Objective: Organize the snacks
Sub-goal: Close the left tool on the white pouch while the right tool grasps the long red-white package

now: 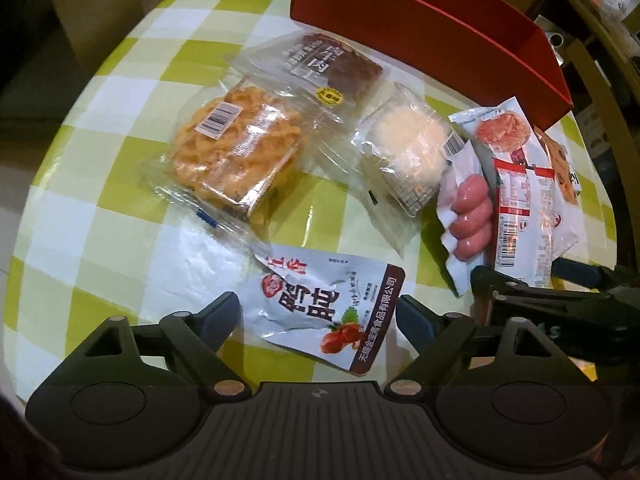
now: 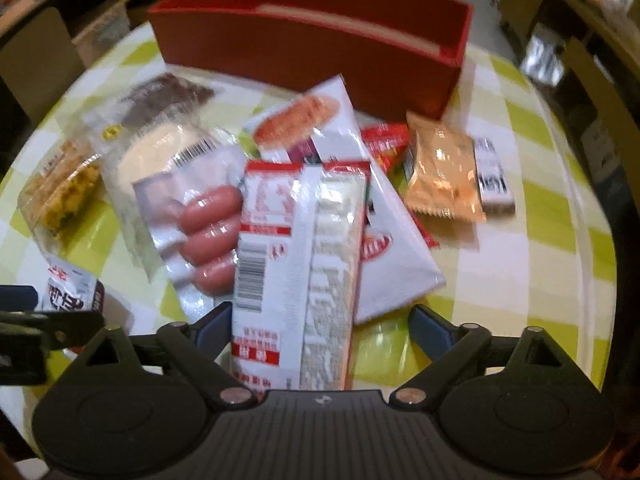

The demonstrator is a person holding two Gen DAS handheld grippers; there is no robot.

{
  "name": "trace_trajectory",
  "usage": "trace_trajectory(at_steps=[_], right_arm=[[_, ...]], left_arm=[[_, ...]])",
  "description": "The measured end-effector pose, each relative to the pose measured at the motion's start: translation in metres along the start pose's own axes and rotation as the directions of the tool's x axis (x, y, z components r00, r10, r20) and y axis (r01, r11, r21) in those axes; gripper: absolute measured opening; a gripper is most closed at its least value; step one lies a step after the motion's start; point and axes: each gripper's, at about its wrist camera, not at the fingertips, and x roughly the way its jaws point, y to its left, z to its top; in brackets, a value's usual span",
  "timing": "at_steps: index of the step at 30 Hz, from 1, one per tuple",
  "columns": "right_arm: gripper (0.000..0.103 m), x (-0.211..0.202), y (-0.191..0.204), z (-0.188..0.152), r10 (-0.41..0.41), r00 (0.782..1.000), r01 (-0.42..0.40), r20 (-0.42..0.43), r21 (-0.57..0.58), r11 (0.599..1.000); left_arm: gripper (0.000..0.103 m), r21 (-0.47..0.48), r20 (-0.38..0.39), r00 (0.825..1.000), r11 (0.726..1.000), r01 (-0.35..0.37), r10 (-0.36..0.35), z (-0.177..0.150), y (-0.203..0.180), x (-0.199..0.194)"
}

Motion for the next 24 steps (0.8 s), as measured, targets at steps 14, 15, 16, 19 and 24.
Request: trace_trajectory(at_steps=[14,15,16,19,24], right_arm=[[0.052,-0.022,-0.019,-0.003,0.117,0.993,-0.118,0.033,0.042,0.992],[0.050,-0.026,-0.020,-0.004,0.126,0.991,-0.128,0.042,0.045,0.991],[0.046,-0.029,-0.022,-0.004,0.132,0.990,-0.134,0.049,0.049,0.990],[0.045,-0.035,-0.027,-0.006,0.135,0.989,-0.139,0.067,0.058,0.989],[0.045,-0.027,-0.032,-0.012,0.156,0.987,-0.158,0.025,0.071,0.985]], left_arm=[[0.087,0.110,-0.021,0.992,0.986,-0.125,0.128,0.003,-0.022,0.017],[0.087,0.100,-0.025,0.992,0.988,-0.122,0.125,0.003,-0.020,0.016],[0.086,0.095,-0.026,0.992,0.988,-0.119,0.122,0.003,-0.019,0.013],[0.083,0.087,-0.010,0.993,0.990,-0.114,0.115,0.002,-0.016,0.003],[0.082,0.089,-0.003,0.991,0.987,-0.132,0.133,-0.004,-0.016,-0.003]])
